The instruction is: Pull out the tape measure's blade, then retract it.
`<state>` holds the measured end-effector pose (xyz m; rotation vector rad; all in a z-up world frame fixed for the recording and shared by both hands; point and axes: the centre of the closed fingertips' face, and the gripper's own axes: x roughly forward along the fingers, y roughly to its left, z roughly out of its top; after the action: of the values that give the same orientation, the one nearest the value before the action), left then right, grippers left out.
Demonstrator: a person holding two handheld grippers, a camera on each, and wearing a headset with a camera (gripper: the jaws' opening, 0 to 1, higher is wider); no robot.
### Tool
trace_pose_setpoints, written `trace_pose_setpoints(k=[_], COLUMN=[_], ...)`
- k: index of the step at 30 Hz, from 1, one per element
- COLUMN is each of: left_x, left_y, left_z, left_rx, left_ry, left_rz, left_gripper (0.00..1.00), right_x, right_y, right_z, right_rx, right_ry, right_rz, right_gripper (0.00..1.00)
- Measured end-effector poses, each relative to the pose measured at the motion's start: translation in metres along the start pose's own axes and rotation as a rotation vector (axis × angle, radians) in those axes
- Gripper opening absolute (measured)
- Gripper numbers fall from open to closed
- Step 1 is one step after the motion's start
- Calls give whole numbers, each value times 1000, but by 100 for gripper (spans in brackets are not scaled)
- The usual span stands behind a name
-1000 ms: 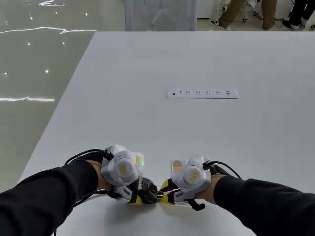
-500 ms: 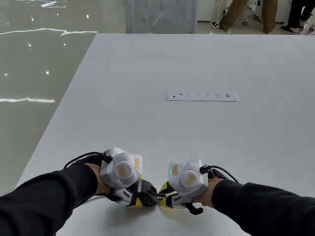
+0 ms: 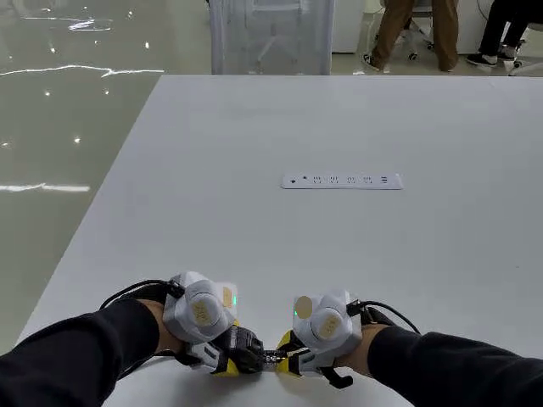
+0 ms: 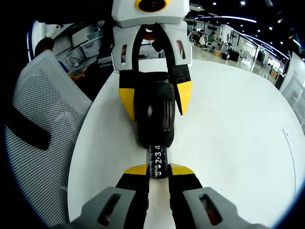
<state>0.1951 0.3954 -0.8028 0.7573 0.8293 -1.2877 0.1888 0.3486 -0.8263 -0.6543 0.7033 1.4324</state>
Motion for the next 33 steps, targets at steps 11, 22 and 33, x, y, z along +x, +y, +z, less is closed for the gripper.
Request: trace_pose_setpoints(k=[11, 22, 33], left_x=[0, -1, 0], left_y=[0, 1, 1], left_z=[-1, -1, -1], left_rx=[-10, -13, 11], left_ry=[9, 11, 21], left_rz=[3, 8, 20], left_gripper=[35, 35, 35], right_x=[-9, -17, -30], right_y=[-3, -4, -5], right_z=[-9, -18, -34], right_rx=[-8, -4, 4], right_ry=[16, 23, 44], right_rz=[-11, -8, -14], right_gripper=[11, 11, 11])
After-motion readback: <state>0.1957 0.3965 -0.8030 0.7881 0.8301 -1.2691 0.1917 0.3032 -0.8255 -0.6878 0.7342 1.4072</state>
